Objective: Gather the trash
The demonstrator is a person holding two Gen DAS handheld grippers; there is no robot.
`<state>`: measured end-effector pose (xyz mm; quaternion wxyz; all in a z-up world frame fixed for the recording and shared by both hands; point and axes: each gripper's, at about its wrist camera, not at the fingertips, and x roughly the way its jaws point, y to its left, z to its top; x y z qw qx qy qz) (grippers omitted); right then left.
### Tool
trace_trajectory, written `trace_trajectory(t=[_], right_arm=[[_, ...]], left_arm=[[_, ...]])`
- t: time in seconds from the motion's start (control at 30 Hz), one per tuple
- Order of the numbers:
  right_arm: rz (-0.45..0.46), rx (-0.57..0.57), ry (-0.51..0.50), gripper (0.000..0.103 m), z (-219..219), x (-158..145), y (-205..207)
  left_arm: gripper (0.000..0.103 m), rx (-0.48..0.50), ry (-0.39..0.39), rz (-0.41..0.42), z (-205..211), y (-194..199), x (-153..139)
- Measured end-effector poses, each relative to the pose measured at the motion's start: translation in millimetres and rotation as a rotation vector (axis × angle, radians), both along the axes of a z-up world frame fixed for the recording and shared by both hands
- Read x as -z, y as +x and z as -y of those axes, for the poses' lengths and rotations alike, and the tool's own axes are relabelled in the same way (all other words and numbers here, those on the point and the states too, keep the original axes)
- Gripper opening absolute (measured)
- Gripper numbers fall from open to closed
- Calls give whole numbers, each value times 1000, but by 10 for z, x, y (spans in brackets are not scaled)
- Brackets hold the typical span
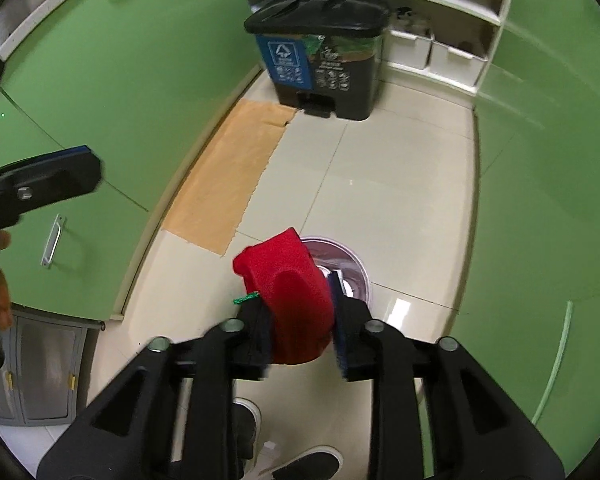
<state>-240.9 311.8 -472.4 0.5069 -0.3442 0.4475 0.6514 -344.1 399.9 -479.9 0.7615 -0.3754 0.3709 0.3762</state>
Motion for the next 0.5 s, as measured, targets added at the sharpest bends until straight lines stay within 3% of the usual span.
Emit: trace_trajectory(t=[0.03,0.07,0.3,0.4,0.5], right_arm=[[-6,-4,-2,94,-39,59,-34],[-7,-2,10,99,-51,75,-49],[32,16,23,99,-52,43,-109],[37,43,27,99,17,-149,-33],[38,87,36,99,125,-544,115]], left_arm=[[98,-7,0,0,-2,-31,24],[98,-16,-1,1,-6,-63,49],[98,-31,1,-20,69,-125,19],[98,-24,3,-17,134,-92,-148],[98,-3,8,-17,231,-1,-457]])
